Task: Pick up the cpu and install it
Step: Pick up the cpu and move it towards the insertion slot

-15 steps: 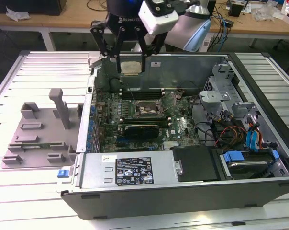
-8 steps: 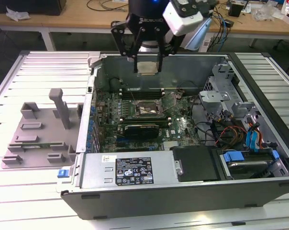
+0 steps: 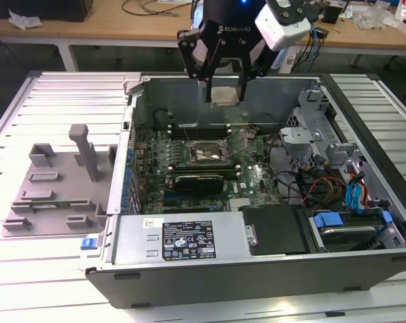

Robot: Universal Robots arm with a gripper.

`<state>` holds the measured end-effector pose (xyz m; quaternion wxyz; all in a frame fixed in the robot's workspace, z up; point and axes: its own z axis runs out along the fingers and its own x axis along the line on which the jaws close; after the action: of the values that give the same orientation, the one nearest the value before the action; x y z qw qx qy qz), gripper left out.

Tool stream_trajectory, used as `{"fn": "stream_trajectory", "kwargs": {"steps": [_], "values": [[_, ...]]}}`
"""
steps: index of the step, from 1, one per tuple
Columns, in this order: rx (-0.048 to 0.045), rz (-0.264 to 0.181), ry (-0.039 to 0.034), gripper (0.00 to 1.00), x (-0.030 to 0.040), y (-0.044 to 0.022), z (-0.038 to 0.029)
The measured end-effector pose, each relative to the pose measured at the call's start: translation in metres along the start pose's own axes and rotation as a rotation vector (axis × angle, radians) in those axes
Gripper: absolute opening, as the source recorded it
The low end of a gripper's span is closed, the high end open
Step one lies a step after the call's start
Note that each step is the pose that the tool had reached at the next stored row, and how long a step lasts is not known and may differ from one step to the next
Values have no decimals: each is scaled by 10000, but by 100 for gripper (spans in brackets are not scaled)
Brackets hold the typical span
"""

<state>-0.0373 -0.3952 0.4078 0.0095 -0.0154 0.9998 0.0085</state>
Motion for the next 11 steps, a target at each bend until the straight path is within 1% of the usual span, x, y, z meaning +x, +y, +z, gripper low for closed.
{"fn": "stream_trajectory", "kwargs": {"steps": [1, 3, 4, 7, 8, 9, 10, 11], "values": [[2, 0, 1, 55, 1, -1, 18], [3, 0, 2, 55, 4, -2, 81], [4, 1, 1, 55, 7, -2, 100], [12, 0, 2, 55, 22, 9, 197], [14, 0, 1, 55, 27, 22, 245], [19, 0, 2, 55, 30, 32, 275], [25, 0, 2, 55, 33, 44, 321], [28, -1, 3, 55, 34, 49, 342]]}}
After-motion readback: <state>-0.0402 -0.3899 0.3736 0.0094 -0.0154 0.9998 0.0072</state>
